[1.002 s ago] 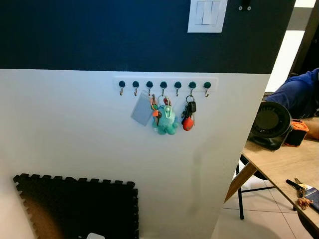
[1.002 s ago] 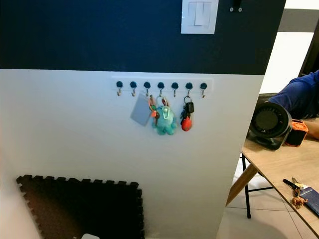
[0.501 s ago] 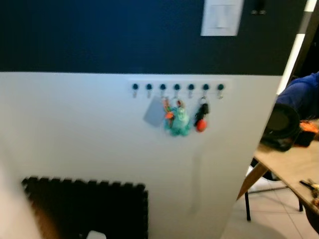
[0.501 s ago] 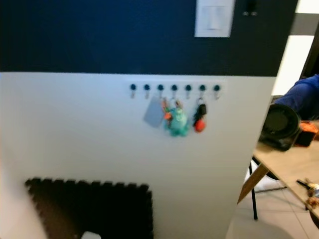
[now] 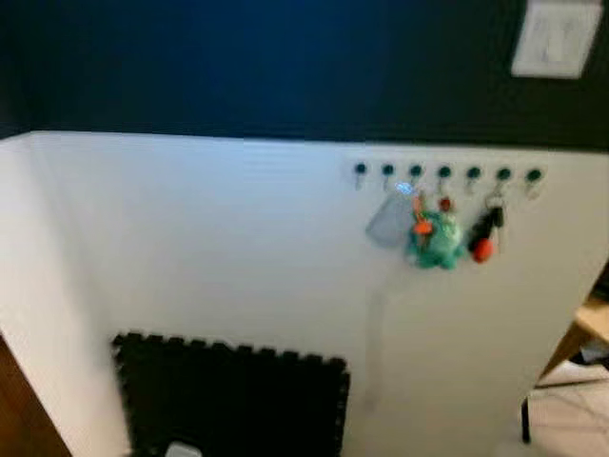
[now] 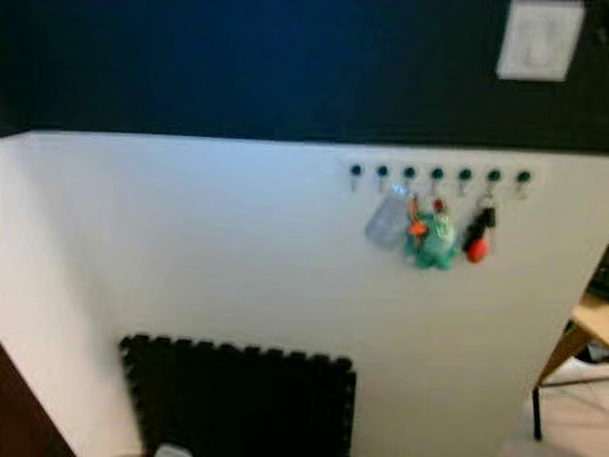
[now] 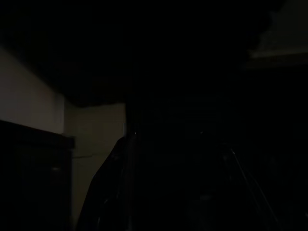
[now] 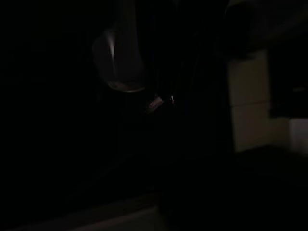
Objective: Hang keys on a hook
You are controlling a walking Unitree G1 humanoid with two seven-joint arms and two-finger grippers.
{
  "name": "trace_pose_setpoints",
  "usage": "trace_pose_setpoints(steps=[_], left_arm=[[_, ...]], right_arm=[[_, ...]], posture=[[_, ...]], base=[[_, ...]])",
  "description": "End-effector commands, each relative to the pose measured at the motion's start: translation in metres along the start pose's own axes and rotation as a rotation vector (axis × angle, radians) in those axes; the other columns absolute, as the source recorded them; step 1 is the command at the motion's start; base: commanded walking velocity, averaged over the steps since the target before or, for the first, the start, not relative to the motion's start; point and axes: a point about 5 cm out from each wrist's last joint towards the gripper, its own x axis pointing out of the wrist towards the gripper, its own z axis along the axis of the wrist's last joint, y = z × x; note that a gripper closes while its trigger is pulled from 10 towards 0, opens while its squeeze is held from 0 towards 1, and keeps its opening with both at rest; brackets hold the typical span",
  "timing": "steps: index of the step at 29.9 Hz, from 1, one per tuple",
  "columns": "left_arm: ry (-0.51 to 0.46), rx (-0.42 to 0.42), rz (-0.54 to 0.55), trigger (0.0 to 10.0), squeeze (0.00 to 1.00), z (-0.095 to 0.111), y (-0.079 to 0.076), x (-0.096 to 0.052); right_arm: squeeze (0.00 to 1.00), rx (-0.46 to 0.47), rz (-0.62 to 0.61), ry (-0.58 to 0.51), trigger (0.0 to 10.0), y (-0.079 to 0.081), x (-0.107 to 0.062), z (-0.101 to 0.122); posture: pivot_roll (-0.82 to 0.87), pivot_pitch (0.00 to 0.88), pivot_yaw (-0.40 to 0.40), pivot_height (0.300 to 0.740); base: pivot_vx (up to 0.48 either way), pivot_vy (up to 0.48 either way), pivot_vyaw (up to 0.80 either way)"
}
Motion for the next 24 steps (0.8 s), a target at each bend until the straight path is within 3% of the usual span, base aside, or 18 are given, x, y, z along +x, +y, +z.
trace_pose_setpoints(steps=[1,10,24], left_arm=[[0.018,0.029,-0.015,10.0,0.00,-0.0047,-0.0005,-0.0023],[0.016,0.022,-0.022,10.0,0.00,-0.0067,-0.0028,-0.0033],[0.008,0.026,0.010,10.0,0.00,-0.0062,0.0020,-0.0045]], right_arm=[[0.00,0.007,-0.013,-0.014,10.0,-0.0034,-0.0001,0.0036],[0.00,0.014,-0.018,-0.009,10.0,-0.0040,-0.0012,0.0003],[0.00,0.013,-0.014,-0.010,10.0,-0.0040,-0.0013,0.0004]], posture=[[0.07,0.000,0.029,0.740],[0.07,0.000,0.032,0.740],[0.07,0.002,0.027,0.740]], base=[[0.000,-0.480,0.00],[0.000,-0.480,0.00],[0.000,0.000,0.00]])
